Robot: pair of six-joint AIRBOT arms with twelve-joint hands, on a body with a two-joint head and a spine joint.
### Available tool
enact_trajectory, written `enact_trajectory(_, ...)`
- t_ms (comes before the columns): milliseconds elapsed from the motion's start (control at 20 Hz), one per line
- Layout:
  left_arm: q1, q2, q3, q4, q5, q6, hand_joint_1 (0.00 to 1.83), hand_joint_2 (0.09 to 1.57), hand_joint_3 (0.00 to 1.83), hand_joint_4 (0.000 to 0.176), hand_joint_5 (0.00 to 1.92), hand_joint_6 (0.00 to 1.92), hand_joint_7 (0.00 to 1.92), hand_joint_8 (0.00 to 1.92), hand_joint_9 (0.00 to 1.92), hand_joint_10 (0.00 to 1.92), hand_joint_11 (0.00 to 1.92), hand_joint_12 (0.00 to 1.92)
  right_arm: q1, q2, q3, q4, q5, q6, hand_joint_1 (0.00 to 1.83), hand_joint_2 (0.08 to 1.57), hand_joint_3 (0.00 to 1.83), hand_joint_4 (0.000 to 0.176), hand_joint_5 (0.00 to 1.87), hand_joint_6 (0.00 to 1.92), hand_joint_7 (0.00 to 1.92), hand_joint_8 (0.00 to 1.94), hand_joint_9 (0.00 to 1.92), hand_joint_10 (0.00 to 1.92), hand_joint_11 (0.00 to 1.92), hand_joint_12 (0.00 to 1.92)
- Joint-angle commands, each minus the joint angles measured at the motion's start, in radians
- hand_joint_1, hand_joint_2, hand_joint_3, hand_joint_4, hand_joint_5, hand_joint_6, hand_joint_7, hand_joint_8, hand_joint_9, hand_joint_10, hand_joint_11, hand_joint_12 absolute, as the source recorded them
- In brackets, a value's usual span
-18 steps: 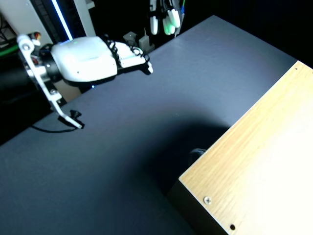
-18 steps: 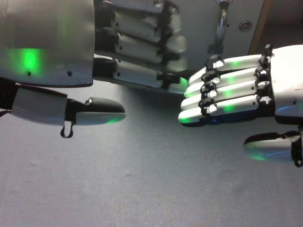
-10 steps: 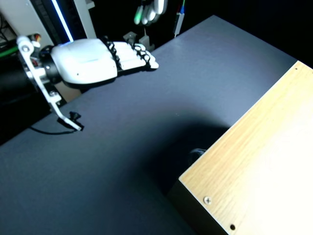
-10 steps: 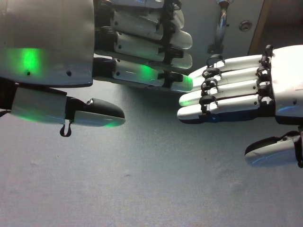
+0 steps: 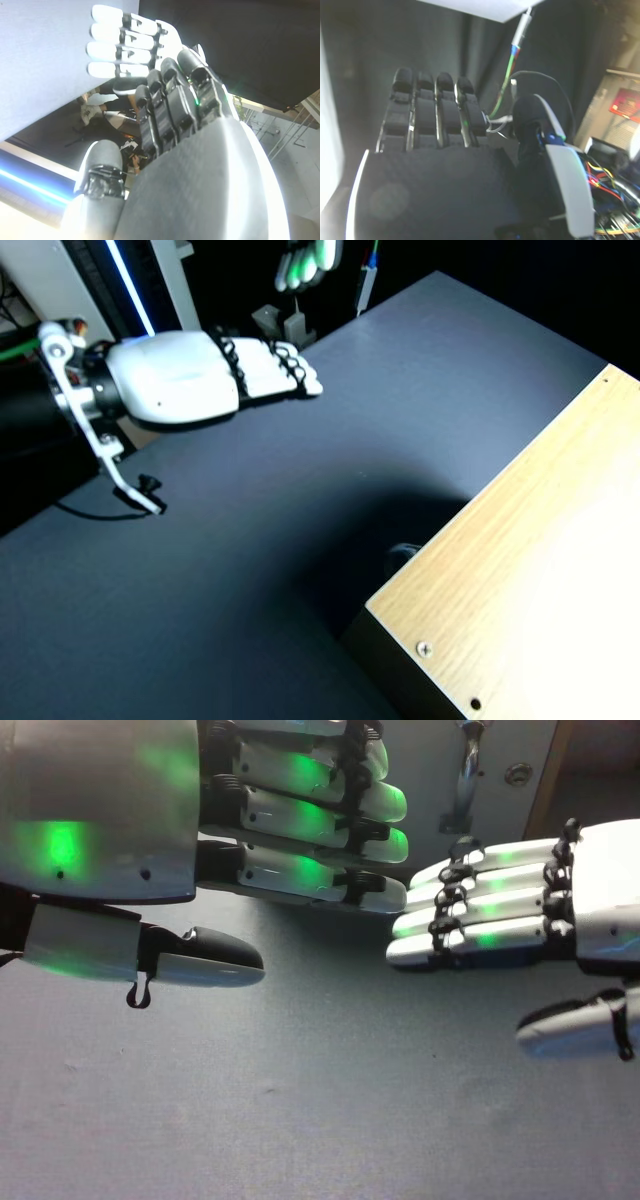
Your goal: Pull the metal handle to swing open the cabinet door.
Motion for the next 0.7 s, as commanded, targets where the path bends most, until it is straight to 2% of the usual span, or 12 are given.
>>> enact_trajectory(0, -0.008, 0.005, -0.001, -0.101, -0.020, 0.010, 0.00, 1.56, 0.00, 0.000, 0.41, 0.00, 0.42, 0.00, 0.37, 0.00, 0.00, 0.88, 0.008, 0.000, -0.013, 0.045, -0.016, 0.005, 0.00, 1.51, 0.00, 0.000, 0.13, 0.00, 0.12, 0.00, 0.09, 0.00, 0.00, 0.23)
enact_trajectory(150, -0.008, 0.005, -0.001, -0.101, -0.020, 0.010, 0.00, 1.54, 0.00, 0.000, 0.41, 0.00, 0.43, 0.00, 0.38, 0.00, 0.00, 0.88, 0.006, 0.001, -0.008, 0.043, -0.039, 0.006, 0.00, 1.50, 0.00, 0.000, 0.14, 0.00, 0.12, 0.00, 0.09, 0.00, 0.00, 0.24)
enact_trajectory(350, -0.008, 0.005, -0.001, -0.101, -0.020, 0.010, 0.00, 1.55, 0.00, 0.000, 0.46, 0.00, 0.47, 0.00, 0.42, 0.00, 0.05, 0.88, 0.006, 0.000, 0.000, 0.044, -0.059, 0.019, 0.00, 1.53, 0.00, 0.000, 0.18, 0.01, 0.17, 0.01, 0.13, 0.01, 0.00, 0.34)
enact_trajectory(650, -0.008, 0.005, -0.001, -0.101, -0.020, 0.010, 0.00, 1.56, 0.00, 0.000, 0.47, 0.01, 0.49, 0.01, 0.44, 0.01, 0.07, 0.89, 0.006, -0.003, -0.001, 0.128, -0.113, 0.044, 0.00, 1.54, 0.00, 0.000, 0.19, 0.00, 0.18, 0.00, 0.15, 0.00, 0.00, 0.41)
